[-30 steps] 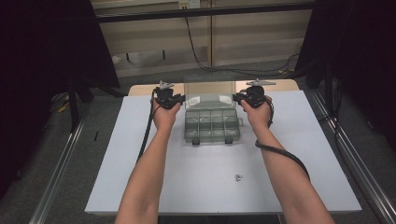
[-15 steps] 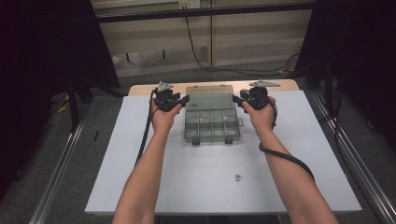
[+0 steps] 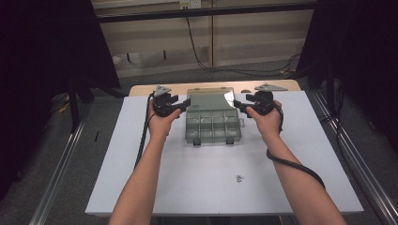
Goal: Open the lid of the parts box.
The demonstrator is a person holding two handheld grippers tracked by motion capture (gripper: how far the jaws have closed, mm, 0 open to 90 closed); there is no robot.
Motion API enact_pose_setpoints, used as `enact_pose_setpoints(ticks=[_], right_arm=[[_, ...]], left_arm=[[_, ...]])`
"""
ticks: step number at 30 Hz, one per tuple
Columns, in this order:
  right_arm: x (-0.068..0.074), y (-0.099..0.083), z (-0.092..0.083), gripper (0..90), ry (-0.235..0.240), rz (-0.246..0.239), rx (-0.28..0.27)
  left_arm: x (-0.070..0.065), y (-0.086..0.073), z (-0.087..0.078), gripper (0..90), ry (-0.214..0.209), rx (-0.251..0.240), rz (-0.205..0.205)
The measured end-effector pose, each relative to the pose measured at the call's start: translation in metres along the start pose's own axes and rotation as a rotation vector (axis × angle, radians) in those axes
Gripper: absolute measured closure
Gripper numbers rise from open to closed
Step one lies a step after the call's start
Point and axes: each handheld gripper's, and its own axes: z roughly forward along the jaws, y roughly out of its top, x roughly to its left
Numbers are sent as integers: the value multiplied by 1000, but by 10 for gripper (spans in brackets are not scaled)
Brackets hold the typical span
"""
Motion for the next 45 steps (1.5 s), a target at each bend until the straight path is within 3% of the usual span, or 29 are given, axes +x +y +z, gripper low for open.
enact_pose_setpoints(ticks=[6, 15, 18, 21, 27, 30, 33, 38, 45], right_arm=[[7, 0, -8, 209, 18, -26, -10], [14, -3, -22, 128, 59, -45, -21], [18, -4, -26, 111, 68, -53, -21], [22, -5, -31, 100, 76, -63, -32], [30, -9, -40, 92, 94, -78, -40], [33, -11, -43, 78, 101, -84, -41], [37, -14, -48, 71, 105, -117, -37], [40, -19, -57, 66, 128, -90, -45], [43, -26, -70, 61, 137, -103, -51]], left_arm=[[-1, 0, -13, 216, -4, -1, 15], [-5, -6, -30, 117, -20, -15, 6], [-8, -9, -36, 93, -21, -38, -34], [-9, -12, -42, 63, -28, -28, 0], [-15, -17, -52, 43, -59, -32, 22], [-18, -20, -56, 40, -65, -40, 12], [-20, -24, -60, 38, -73, -41, 17], [-24, -30, -68, 38, -78, -54, 19], [-23, -38, -81, 38, -83, -65, 23]])
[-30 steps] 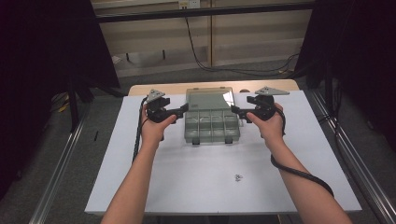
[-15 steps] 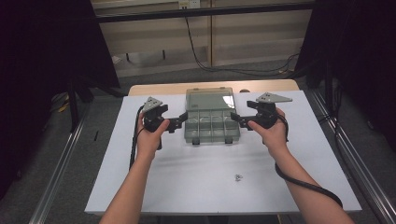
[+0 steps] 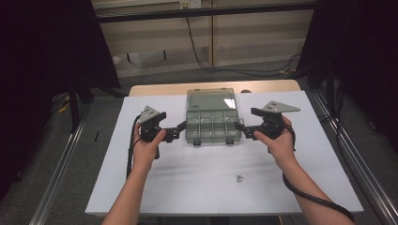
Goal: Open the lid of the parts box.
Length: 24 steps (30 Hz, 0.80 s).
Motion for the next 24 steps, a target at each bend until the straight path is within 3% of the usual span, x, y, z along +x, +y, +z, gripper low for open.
enact_pose_setpoints(ticks=[3, 5, 12, 24], right_arm=[[2, -2, -4, 59, 3, -13, 5], [5, -3, -7, 56, 5, -22, 7], [12, -11, -17, 54, 11, -48, 16], [18, -30, -34, 53, 17, -51, 30]], left_arm=[[0, -2, -7, 38, -9, -11, -10], [0, -4, -14, 38, 11, -14, -6], [0, -13, -29, 38, 19, -15, -10], [-5, -21, -48, 38, 19, -33, 5]])
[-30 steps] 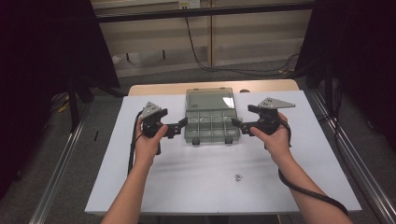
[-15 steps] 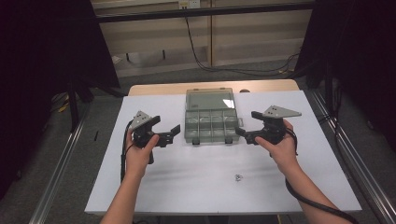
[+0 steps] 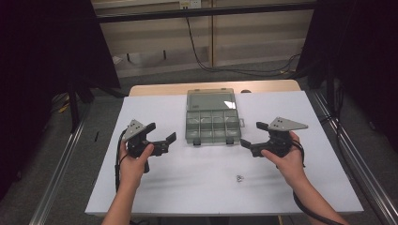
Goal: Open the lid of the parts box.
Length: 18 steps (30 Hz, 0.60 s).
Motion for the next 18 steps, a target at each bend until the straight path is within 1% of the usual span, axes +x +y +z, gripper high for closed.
enact_pose_setpoints(ticks=[1, 4, 5, 7, 8, 9, 10, 11, 12, 15, 16, 18], right_arm=[[1, -1, -2, 53, 0, 4, 3], [3, -4, -6, 53, -3, 0, -2], [5, -5, -7, 53, -2, -4, -1], [7, -7, -9, 53, 1, -1, -4], [9, -8, -10, 53, 1, 2, -5], [10, -9, -11, 53, 1, 2, -9], [11, -9, -12, 53, 3, -3, -8], [12, -9, -13, 53, 2, 1, -9], [13, -9, -15, 53, 2, -1, -11], [16, -10, -19, 53, 5, 0, -19], [17, -11, -21, 53, 2, 1, -17], [18, -13, -24, 53, 5, 7, -21]], left_arm=[[-1, -1, -2, 38, 0, -2, 3], [-1, -5, -9, 38, 5, -16, -8], [0, -6, -11, 38, 5, -9, 4], [-1, -10, -15, 38, -7, -17, 0], [-2, -12, -17, 38, -1, -10, 7], [-3, -13, -19, 38, -8, -8, 14], [-4, -14, -21, 38, -11, -11, 12], [-5, -15, -23, 38, -17, -4, 26], [-5, -15, -25, 38, -11, -8, 27], [-7, -17, -30, 38, -13, -15, 27], [-8, -17, -31, 38, -23, -21, 29], [-9, -20, -33, 38, -22, -20, 31]])
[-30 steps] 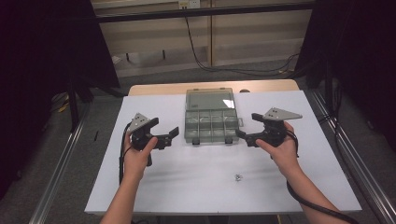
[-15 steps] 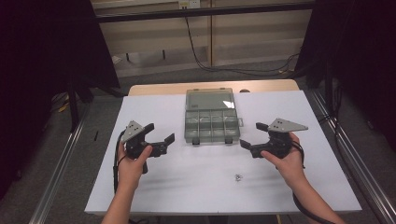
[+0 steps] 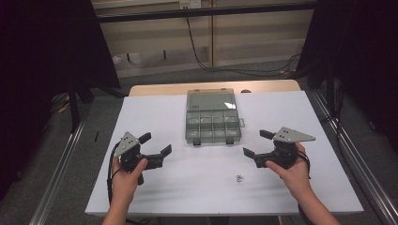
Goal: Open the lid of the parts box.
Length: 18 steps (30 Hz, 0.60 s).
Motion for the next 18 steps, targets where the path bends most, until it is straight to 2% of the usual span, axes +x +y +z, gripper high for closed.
enact_pose_setpoints(ticks=[4, 6, 8, 11, 18], right_arm=[[1, -3, -7, 53, 2, 9, -11], [2, -4, -10, 53, 1, 14, -16], [3, -5, -12, 53, 2, 11, -16], [6, -8, -13, 52, 10, 10, -17], [10, -12, -11, 52, 18, 17, -18]], left_arm=[[-2, -5, -4, 38, -4, 8, 11], [-3, -7, -7, 38, 7, 3, 6], [-3, -9, -9, 38, 0, -2, 5], [-4, -12, -13, 38, -3, 7, 21], [-3, -22, -23, 39, 7, 2, 12]])
